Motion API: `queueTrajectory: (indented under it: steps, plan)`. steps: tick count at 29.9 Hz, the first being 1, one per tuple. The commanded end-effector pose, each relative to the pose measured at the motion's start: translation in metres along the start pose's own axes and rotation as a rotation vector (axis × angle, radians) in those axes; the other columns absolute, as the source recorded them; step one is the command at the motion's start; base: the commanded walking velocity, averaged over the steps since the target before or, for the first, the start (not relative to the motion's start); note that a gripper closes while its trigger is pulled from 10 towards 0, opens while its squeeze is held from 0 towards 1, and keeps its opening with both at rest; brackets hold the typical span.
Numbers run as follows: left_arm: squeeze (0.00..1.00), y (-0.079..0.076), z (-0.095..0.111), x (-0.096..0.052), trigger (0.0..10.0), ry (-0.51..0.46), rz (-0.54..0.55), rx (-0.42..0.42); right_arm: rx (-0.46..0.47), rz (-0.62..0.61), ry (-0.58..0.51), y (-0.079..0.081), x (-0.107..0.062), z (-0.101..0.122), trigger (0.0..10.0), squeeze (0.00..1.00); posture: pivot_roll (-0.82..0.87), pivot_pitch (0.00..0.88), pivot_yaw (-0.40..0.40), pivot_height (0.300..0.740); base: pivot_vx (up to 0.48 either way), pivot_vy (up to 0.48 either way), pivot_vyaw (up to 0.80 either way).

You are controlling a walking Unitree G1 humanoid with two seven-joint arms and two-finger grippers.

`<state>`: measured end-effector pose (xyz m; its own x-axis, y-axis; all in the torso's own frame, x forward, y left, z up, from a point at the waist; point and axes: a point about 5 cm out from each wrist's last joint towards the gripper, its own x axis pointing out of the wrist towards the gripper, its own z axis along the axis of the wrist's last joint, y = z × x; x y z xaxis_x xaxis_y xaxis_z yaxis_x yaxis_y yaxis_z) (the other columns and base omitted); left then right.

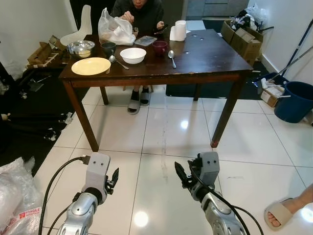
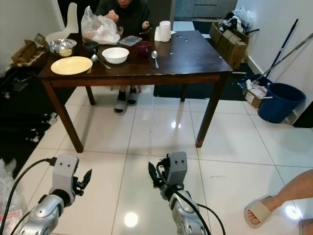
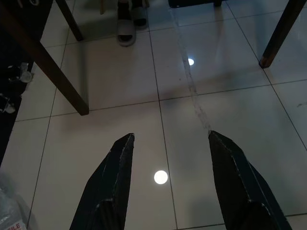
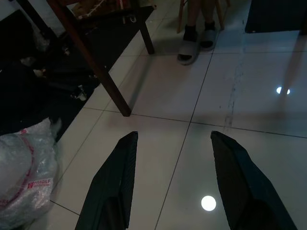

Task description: Setting the table

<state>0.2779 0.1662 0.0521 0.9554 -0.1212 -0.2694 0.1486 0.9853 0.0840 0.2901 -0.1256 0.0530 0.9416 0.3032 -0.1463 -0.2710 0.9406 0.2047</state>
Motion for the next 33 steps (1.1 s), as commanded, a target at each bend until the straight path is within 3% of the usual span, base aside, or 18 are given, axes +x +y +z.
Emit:
queueTrajectory:
  steps: [1,24,29,31,33]
  plan:
    - [0.0,0.001,-0.01,-0.002,10.0,0.043,0.005,-0.008,-0.003,-0.002,0.011,0.0,-0.002,-0.004,10.0,0.0,-0.03,0.0,0.107,0.74,0.0,0.0,0.0]
    - [0.0,0.005,-0.007,-0.001,10.0,0.034,0.025,-0.006,-0.001,-0.005,0.01,0.0,-0.002,-0.003,10.0,0.0,-0.02,0.0,0.108,0.74,0.0,0.0,0.0]
    - [0.0,0.013,0.005,0.001,10.0,-0.003,0.062,-0.008,0.0,0.001,-0.009,0.001,-0.001,0.002,10.0,0.0,-0.01,0.0,0.105,0.74,0.0,0.0,0.0]
    - [0.0,0.025,0.025,0.001,10.0,-0.056,0.104,-0.019,0.0,0.021,-0.051,0.004,0.002,0.015,10.0,0.0,-0.01,0.0,0.105,0.74,0.0,0.0,0.0]
    - [0.0,0.028,0.03,0.0,10.0,-0.069,0.11,-0.019,0.002,0.025,-0.061,0.005,0.003,0.018,10.0,0.0,0.0,0.0,0.104,0.74,0.0,0.0,0.0]
